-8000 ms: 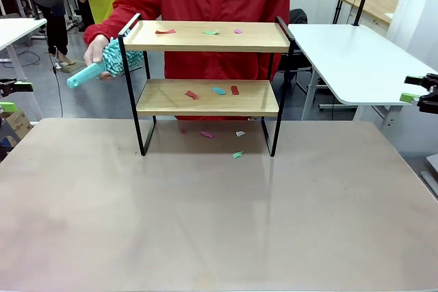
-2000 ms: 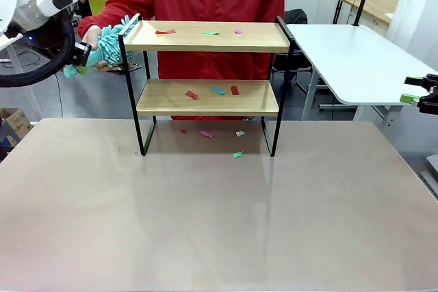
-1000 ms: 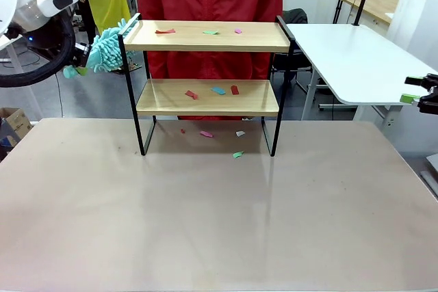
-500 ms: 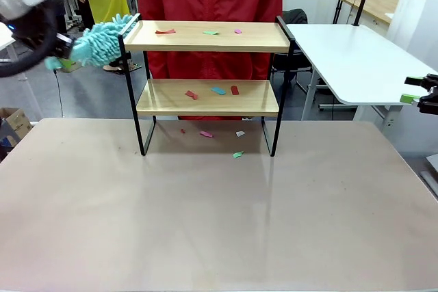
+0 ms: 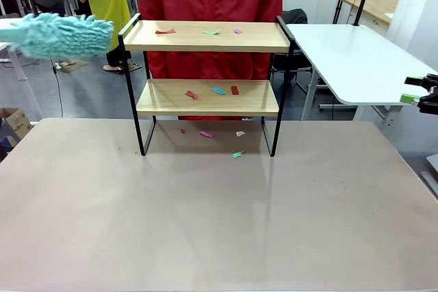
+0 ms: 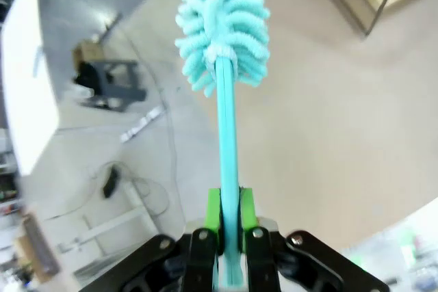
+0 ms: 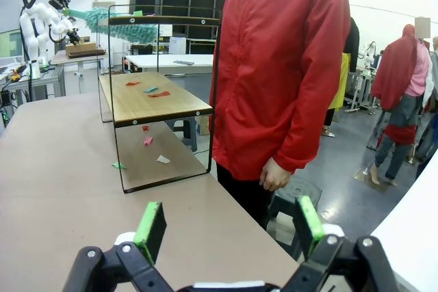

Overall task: Clean the shelf.
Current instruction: Clean the specific section of the Shelf indicated by the human with the Duster.

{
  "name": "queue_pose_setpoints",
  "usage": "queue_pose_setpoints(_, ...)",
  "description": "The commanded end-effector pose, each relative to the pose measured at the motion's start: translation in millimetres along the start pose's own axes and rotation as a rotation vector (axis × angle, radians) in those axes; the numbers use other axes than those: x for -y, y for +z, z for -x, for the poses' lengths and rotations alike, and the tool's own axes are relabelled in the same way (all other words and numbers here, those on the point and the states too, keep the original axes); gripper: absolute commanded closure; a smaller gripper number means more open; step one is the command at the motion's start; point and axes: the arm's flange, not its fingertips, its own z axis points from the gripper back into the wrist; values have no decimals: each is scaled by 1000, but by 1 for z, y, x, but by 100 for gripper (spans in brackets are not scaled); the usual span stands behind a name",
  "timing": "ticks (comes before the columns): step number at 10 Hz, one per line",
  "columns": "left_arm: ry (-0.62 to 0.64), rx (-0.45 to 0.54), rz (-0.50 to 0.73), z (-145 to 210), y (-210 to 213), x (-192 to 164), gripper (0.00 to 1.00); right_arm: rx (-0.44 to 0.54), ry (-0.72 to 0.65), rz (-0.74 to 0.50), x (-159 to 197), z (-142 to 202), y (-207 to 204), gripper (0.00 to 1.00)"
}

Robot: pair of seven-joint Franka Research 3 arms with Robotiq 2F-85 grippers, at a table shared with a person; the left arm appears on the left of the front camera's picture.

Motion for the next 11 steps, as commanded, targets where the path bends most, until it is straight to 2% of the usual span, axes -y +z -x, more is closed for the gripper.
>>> queue_pose_setpoints(1,-196,-70,-74,12,14,-22,87,-12,-14,0,0,-4,-2,0)
queue_pose_setpoints(3,-475,-173,15,31,27,-28,87,-12,-14,0,0,-4,-2,0)
queue_pose_setpoints(6,-796,-240,171,55,19,-12,87,-12,-14,0,0,-4,-2,0)
queue_pose_setpoints(8,-933,-251,244,51,22,14,87,-12,-14,0,0,-4,-2,0)
queue_pose_setpoints(11,-1080,-312,330,37,14,72,87,-12,-14,0,0,-4,-2,0)
